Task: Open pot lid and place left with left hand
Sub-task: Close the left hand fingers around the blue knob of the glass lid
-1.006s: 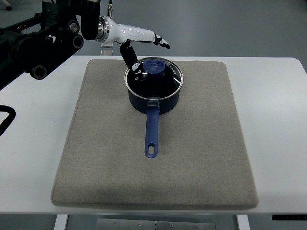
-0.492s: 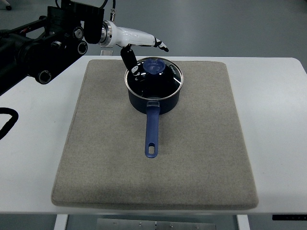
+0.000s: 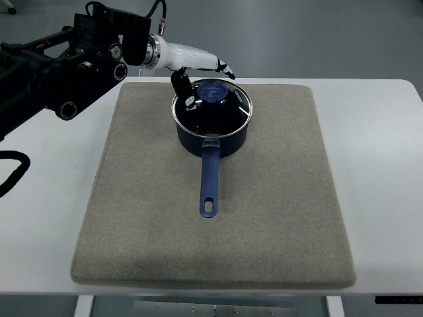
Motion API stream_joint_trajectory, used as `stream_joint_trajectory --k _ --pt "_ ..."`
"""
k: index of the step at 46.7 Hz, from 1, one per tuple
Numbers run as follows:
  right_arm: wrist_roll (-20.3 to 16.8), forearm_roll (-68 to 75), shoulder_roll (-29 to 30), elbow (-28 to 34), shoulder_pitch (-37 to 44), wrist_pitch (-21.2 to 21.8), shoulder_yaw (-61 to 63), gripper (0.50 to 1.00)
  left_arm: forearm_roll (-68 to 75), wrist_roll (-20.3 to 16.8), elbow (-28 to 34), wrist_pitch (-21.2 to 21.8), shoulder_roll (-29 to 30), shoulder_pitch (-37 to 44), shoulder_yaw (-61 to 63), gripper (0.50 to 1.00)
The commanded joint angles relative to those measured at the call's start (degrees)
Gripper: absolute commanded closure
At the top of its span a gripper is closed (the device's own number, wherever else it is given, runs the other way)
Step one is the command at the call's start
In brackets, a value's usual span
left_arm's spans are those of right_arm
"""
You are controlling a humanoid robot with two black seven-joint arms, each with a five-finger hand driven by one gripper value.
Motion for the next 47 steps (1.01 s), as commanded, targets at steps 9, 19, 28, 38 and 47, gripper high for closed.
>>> stream_joint_trajectory --k 9,19,28,38,47 --pt "0.0 0.0 0.0 0.0 0.0 0.0 0.0 0.583 0.5 0.0 0.8 0.9 -1.2 0.1 0.3 0.576" --pt "0.0 0.0 0.0 0.0 0.0 0.0 0.0 0.583 0.8 0.0 1.2 0.9 -1.7 0.1 0.4 0.636" --pt "-0.1 0.0 0.0 0.0 0.0 0.0 0.0 0.583 0.8 0.0 1.2 0.9 -1.7 -0.1 0.4 0.681" --pt "0.0 0.0 0.0 0.0 0.0 0.0 0.0 0.583 0.8 0.0 1.1 0.9 -1.6 -0.2 0.4 0.684" --pt "0.0 0.0 0.0 0.0 0.0 0.0 0.0 0.583 0.8 0.0 1.1 0.9 -1.6 -0.4 0.4 0.716"
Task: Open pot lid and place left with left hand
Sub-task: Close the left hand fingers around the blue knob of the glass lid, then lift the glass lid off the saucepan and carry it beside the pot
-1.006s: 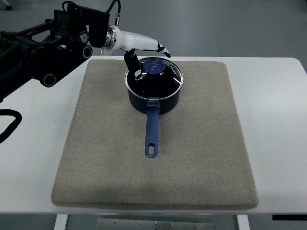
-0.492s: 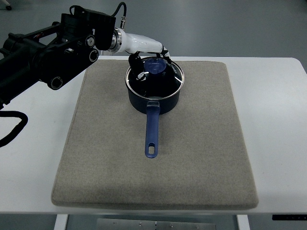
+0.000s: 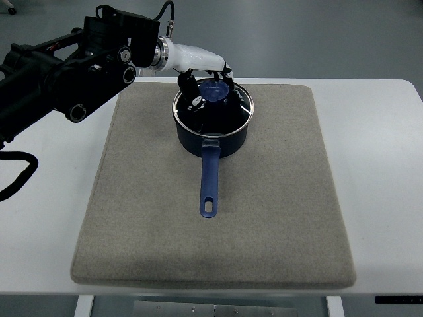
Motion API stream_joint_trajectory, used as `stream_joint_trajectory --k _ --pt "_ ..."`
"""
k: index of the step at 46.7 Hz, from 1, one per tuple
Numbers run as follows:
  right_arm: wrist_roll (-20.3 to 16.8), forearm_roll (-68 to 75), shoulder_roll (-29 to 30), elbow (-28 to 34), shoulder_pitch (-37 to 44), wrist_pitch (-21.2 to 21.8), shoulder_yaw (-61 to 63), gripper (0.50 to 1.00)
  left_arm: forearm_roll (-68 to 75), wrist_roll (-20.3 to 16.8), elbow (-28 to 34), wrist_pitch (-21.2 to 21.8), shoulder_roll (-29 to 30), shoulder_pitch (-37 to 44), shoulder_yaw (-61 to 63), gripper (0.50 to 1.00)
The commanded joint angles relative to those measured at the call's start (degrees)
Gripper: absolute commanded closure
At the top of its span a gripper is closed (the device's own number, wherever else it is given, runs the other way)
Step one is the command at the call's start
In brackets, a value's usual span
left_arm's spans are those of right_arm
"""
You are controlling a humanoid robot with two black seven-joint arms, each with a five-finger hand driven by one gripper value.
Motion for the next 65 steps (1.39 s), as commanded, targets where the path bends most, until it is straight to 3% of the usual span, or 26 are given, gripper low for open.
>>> stream_joint_trajectory --k 1,11,20,22,27,29,32,41,65 --pt "0.0 0.0 0.0 0.0 0.0 0.0 0.0 0.583 0.0 0.0 0.0 -0.1 0.1 -0.1 0.0 0.720" --pt "0.0 0.0 0.0 0.0 0.0 0.0 0.0 0.583 0.0 0.0 0.1 -0.1 0.2 -0.1 0.0 0.795" --pt "0.0 0.0 0.0 0.0 0.0 0.0 0.0 0.583 0.0 -0.1 0.0 -0.1 0.2 0.0 0.0 0.802" --pt "0.0 0.0 0.0 0.0 0.0 0.0 0.0 0.583 0.0 -0.1 0.0 -0.1 0.2 0.0 0.0 0.831" --pt "0.0 0.0 0.0 0.0 0.0 0.0 0.0 0.583 0.0 -0.1 0.1 -0.1 0.2 0.0 0.0 0.842" --pt "0.0 0.0 0.0 0.0 0.0 0.0 0.0 0.583 0.0 -0.1 0.1 -0.1 0.2 0.0 0.0 0.874" --pt "0.0 0.0 0.0 0.0 0.0 0.0 0.0 0.583 0.0 0.0 0.0 -0.1 0.2 0.0 0.0 0.883" --pt "0.0 0.0 0.0 0.0 0.0 0.0 0.0 0.583 -0.1 0.0 0.1 -0.1 0.4 -0.1 0.0 1.000" --pt "0.0 0.0 0.0 0.0 0.0 0.0 0.0 0.583 -1.2 0.0 -0.5 -0.8 1.5 -2.0 -0.2 1.000"
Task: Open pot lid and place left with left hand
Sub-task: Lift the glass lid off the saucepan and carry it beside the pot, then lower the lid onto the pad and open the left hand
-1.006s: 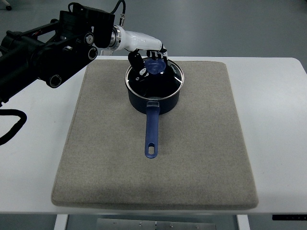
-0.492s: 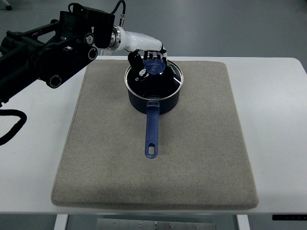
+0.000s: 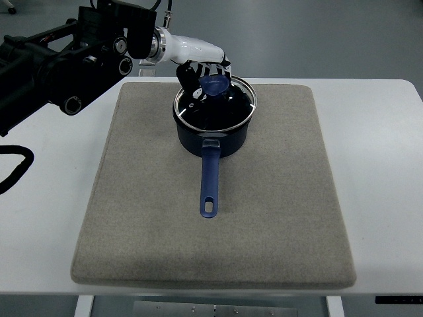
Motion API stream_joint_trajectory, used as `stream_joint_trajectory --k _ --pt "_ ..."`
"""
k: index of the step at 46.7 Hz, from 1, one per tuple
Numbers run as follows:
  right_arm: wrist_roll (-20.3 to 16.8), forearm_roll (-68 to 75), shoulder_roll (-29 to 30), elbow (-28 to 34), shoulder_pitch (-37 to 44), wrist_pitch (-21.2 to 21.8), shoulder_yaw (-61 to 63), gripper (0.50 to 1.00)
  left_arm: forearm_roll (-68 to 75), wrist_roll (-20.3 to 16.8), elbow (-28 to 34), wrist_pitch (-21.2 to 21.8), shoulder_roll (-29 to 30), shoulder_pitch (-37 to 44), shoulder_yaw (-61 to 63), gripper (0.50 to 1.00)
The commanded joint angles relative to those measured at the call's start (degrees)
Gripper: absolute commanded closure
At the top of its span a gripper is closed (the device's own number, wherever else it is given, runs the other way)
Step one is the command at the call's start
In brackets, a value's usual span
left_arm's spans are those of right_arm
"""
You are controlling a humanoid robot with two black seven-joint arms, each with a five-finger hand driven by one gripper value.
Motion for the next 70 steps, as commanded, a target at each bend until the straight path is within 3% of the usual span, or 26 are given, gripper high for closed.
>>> stream_joint_trajectory --k 1,17,33,45,62,70 --pt "-0.1 0.0 0.0 0.0 0.0 0.0 0.0 0.583 0.0 0.0 0.0 -0.1 0.9 -0.6 0.0 1.000" --pt "0.0 0.0 0.0 0.0 0.0 0.0 0.0 0.583 0.0 -0.2 -0.5 -0.3 9.5 -1.5 -0.3 1.000" --pt "0.0 0.0 0.0 0.0 0.0 0.0 0.0 0.583 0.2 -0.3 -0.9 -0.2 16.3 2.6 0.1 1.000" --pt "-0.1 0.0 0.0 0.1 0.0 0.0 0.0 0.583 0.4 -0.4 -1.1 0.1 19.0 5.4 1.8 1.000" --pt "0.0 0.0 0.0 0.0 0.0 0.0 0.0 0.583 0.7 -0.3 -1.0 0.8 18.2 8.9 2.6 1.000" --pt "0.0 0.0 0.0 0.0 0.0 0.0 0.0 0.583 0.7 -0.3 -1.0 3.7 18.0 10.5 2.6 1.000"
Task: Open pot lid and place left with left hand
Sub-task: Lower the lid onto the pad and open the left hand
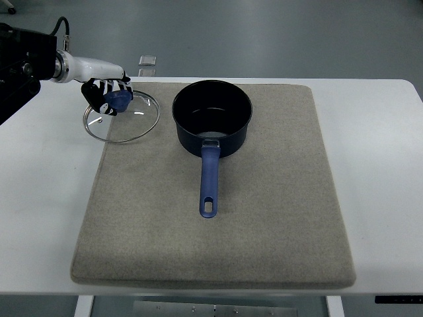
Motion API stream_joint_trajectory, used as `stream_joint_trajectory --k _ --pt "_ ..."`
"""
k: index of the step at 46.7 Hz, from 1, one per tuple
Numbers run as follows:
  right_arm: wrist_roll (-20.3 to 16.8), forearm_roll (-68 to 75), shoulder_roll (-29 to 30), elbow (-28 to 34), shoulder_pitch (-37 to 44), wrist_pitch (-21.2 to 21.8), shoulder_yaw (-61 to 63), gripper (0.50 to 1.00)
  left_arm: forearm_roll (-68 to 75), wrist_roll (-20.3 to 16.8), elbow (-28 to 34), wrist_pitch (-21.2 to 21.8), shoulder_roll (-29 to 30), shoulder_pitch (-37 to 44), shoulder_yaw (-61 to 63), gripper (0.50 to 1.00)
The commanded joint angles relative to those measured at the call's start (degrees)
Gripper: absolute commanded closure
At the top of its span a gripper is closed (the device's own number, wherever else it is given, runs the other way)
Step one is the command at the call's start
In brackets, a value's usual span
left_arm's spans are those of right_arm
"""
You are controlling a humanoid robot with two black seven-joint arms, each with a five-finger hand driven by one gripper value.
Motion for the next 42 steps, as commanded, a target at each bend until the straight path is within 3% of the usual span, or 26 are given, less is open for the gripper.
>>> stream_joint_trajectory --k 1,6,15,19,29,42 --pt "0.0 0.0 0.0 0.0 0.0 0.0 0.0 0.583 0.0 0.0 0.0 2.2 -0.1 1.0 0.0 1.000" --pt "0.0 0.0 0.0 0.0 0.0 0.0 0.0 0.583 0.0 0.0 0.0 5.1 -0.9 2.3 0.0 1.000" --pt "0.0 0.0 0.0 0.0 0.0 0.0 0.0 0.583 -0.2 0.0 0.1 5.7 -1.9 3.1 0.8 0.905" --pt "-0.1 0.0 0.0 0.0 0.0 0.0 0.0 0.583 -0.4 0.1 0.1 5.7 -2.0 3.1 0.8 0.817" --pt "0.0 0.0 0.0 0.0 0.0 0.0 0.0 0.583 -1.0 0.1 0.0 6.4 -1.9 3.1 0.6 0.527" --pt "0.0 0.0 0.0 0.0 0.0 0.0 0.0 0.583 -14.0 0.1 0.5 6.4 -1.0 3.1 0.0 0.508"
